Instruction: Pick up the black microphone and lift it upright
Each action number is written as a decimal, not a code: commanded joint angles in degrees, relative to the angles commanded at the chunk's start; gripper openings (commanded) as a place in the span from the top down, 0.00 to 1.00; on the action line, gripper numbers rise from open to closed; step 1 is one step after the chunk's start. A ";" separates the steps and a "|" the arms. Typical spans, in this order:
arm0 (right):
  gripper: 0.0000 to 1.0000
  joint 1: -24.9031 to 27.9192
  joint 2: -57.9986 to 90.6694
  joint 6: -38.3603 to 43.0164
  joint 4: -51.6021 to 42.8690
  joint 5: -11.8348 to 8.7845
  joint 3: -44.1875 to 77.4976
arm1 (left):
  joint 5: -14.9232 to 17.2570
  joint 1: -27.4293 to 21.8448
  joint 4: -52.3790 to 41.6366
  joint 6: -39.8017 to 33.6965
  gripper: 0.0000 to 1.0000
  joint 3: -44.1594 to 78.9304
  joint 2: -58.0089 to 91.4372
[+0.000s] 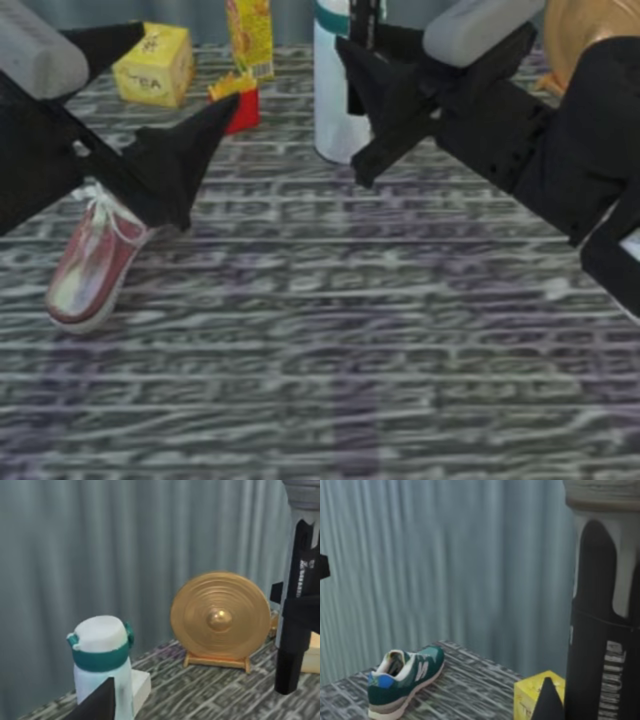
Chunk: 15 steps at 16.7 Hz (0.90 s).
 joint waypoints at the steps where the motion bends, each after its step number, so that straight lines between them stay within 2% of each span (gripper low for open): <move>1: 1.00 0.00 0.00 0.00 0.00 0.00 0.00 | 1.57 -0.98 1.24 0.15 0.00 1.97 3.15; 4: 1.00 0.00 0.00 0.00 0.00 0.00 0.00 | 5.04 -3.14 4.03 0.55 0.00 6.41 9.72; 6: 1.00 0.00 0.00 0.00 0.00 0.00 0.00 | 6.01 -3.74 4.83 0.67 0.00 7.66 11.45; 12: 1.00 0.00 0.00 0.00 0.00 0.00 0.00 | 5.51 -4.11 4.99 0.66 0.00 8.34 12.22; 15: 1.00 0.00 0.00 0.00 0.00 0.00 0.00 | 2.91 -6.98 6.34 0.70 0.00 13.18 18.13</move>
